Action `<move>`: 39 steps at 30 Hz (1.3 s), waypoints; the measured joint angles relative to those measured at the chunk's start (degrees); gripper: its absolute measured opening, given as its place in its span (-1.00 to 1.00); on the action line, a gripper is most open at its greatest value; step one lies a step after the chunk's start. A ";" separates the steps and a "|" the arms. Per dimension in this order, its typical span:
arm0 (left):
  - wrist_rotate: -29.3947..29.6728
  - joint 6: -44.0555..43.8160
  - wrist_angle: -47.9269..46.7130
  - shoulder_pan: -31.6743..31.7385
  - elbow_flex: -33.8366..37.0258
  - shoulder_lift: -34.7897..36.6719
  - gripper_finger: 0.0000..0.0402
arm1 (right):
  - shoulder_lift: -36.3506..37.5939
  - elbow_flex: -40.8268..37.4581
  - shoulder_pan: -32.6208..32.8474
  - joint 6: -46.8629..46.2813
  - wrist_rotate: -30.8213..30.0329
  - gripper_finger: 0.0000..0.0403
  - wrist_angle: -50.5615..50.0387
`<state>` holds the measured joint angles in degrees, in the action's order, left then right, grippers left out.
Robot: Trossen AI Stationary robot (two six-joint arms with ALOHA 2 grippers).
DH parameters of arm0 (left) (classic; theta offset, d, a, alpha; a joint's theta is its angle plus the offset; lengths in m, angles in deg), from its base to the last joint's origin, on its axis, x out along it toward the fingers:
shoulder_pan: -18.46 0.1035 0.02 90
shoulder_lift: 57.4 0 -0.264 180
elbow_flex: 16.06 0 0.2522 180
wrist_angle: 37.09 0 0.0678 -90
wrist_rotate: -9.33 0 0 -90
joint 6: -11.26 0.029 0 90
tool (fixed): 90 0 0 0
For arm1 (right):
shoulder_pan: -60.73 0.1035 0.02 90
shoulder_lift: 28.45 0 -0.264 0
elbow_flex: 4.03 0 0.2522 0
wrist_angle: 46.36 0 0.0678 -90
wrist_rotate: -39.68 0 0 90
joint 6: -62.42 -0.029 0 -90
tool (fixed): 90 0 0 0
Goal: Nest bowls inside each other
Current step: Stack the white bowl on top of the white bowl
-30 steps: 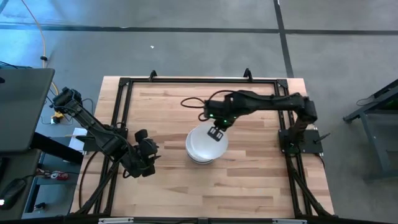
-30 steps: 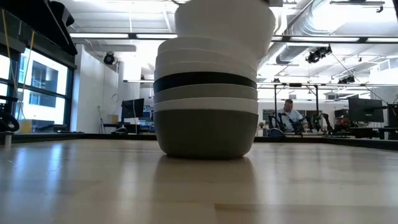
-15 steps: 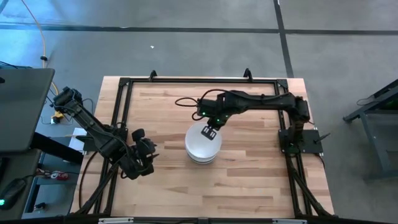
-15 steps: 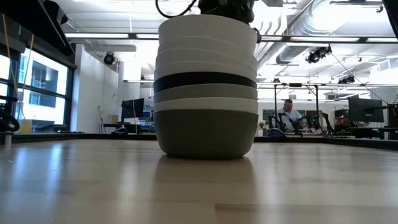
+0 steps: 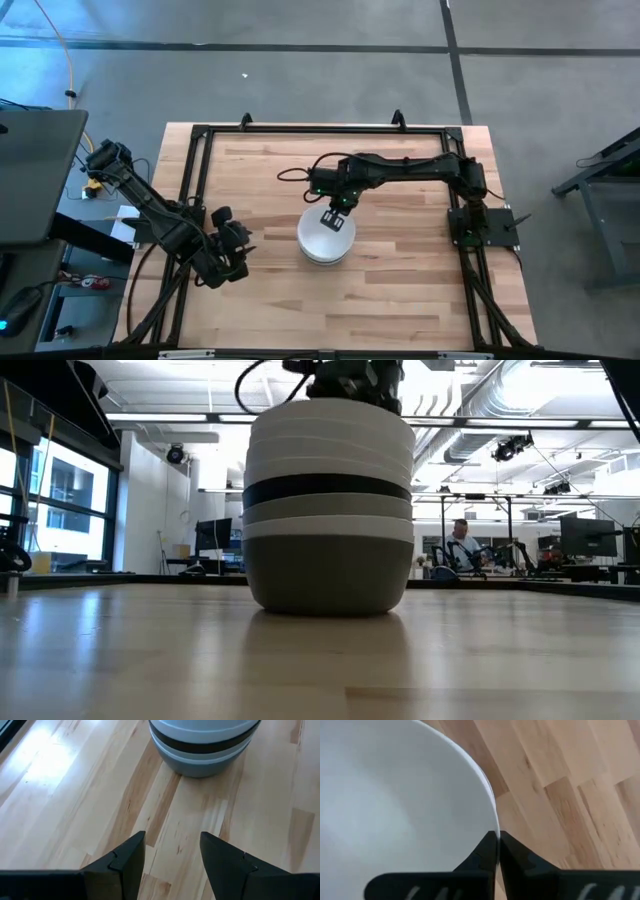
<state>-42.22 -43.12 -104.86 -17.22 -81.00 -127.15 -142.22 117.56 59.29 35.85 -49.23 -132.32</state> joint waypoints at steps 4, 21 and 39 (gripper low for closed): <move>0.18 -0.53 -0.20 -0.06 0.00 -0.04 -0.12 | -1.10 -0.70 0.43 0.31 0.28 -1.00 0.61; 0.81 -1.13 -0.18 -0.11 0.00 -0.03 -0.12 | 0.23 -1.20 0.86 -0.30 -0.69 -1.00 -0.53; 5.85 -0.86 2.37 -0.11 0.00 1.85 -0.12 | 0.67 -0.25 0.93 0.07 1.14 -0.44 1.29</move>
<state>-36.36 -43.99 -102.50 -17.33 -81.00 -125.31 -141.55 117.31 60.22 35.91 -48.08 -131.04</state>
